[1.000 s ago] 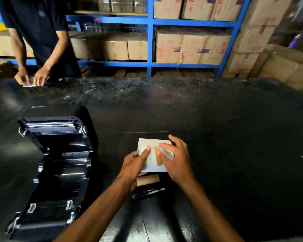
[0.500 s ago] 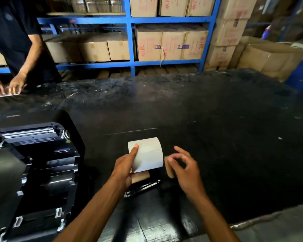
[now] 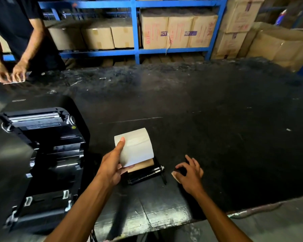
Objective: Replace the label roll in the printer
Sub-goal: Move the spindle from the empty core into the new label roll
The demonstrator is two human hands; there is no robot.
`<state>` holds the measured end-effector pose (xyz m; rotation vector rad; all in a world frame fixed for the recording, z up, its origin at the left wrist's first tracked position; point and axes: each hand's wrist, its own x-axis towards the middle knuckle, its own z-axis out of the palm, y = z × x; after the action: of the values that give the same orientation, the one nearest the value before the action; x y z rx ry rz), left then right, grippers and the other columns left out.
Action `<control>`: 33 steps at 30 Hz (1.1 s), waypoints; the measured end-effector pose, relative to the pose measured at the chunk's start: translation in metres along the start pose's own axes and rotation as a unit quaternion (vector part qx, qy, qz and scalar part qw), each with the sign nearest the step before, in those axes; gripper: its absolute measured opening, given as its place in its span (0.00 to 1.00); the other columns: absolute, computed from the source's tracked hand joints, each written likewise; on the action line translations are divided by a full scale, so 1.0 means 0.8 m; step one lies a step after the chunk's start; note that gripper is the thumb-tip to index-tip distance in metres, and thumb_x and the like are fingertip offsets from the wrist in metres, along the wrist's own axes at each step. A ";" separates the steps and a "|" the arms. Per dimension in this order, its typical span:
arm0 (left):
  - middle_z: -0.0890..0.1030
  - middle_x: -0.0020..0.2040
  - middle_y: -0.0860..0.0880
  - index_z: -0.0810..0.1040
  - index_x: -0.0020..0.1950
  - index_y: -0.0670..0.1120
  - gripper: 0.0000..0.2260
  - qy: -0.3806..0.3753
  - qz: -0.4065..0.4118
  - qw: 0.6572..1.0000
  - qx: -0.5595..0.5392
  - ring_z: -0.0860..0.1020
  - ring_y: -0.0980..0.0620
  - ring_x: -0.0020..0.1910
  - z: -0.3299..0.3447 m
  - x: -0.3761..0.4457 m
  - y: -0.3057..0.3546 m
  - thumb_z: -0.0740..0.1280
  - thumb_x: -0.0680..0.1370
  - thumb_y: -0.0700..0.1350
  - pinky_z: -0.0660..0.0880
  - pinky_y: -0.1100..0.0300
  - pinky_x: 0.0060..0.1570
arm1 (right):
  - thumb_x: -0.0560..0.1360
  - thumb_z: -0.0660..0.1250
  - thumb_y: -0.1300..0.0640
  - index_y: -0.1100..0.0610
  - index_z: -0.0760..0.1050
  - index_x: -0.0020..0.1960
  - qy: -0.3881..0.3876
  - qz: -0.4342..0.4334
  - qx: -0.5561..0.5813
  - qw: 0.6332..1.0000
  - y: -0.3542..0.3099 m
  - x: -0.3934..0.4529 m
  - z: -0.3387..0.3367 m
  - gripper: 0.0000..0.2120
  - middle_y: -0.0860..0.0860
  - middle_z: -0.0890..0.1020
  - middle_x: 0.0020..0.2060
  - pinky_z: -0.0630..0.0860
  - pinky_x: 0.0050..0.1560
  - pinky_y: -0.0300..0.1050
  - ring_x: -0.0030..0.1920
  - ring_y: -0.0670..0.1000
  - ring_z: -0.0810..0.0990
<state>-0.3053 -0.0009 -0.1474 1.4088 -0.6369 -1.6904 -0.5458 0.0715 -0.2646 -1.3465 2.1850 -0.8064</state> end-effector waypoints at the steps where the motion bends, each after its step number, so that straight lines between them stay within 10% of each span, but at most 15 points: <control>1: 0.82 0.54 0.44 0.80 0.51 0.46 0.18 0.003 -0.003 1.000 -0.001 0.81 0.47 0.50 -0.003 -0.001 0.000 0.71 0.70 0.58 0.81 0.52 0.37 | 0.68 0.74 0.54 0.53 0.80 0.45 0.008 0.006 -0.003 1.000 -0.001 0.002 -0.001 0.08 0.50 0.67 0.73 0.50 0.71 0.50 0.75 0.53 0.56; 11: 0.80 0.58 0.43 0.78 0.55 0.46 0.21 0.028 -0.006 0.999 -0.029 0.80 0.44 0.54 -0.025 -0.005 0.000 0.72 0.69 0.58 0.81 0.51 0.36 | 0.69 0.69 0.40 0.52 0.81 0.51 -0.080 -0.039 -0.102 0.991 -0.066 0.010 0.025 0.19 0.53 0.62 0.75 0.47 0.73 0.50 0.76 0.52 0.52; 18: 0.80 0.55 0.45 0.77 0.50 0.52 0.16 0.035 -0.006 0.997 -0.071 0.80 0.43 0.53 -0.039 -0.003 0.005 0.72 0.68 0.60 0.81 0.45 0.43 | 0.68 0.75 0.61 0.61 0.81 0.46 -0.072 -0.016 0.143 0.987 -0.091 0.015 -0.025 0.09 0.54 0.82 0.40 0.74 0.44 0.42 0.41 0.51 0.80; 33: 0.80 0.55 0.45 0.76 0.55 0.52 0.22 -0.011 -0.023 0.992 -0.125 0.80 0.43 0.52 -0.017 -0.002 0.011 0.73 0.66 0.60 0.82 0.49 0.32 | 0.74 0.69 0.58 0.53 0.76 0.53 0.097 0.053 0.458 0.882 -0.141 0.042 -0.082 0.09 0.50 0.83 0.44 0.78 0.33 0.31 0.39 0.42 0.85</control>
<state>-0.2897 -0.0027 -0.1425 1.2365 -0.3903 -1.7563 -0.5295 0.0173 -0.1424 -0.6636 1.5783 -1.6893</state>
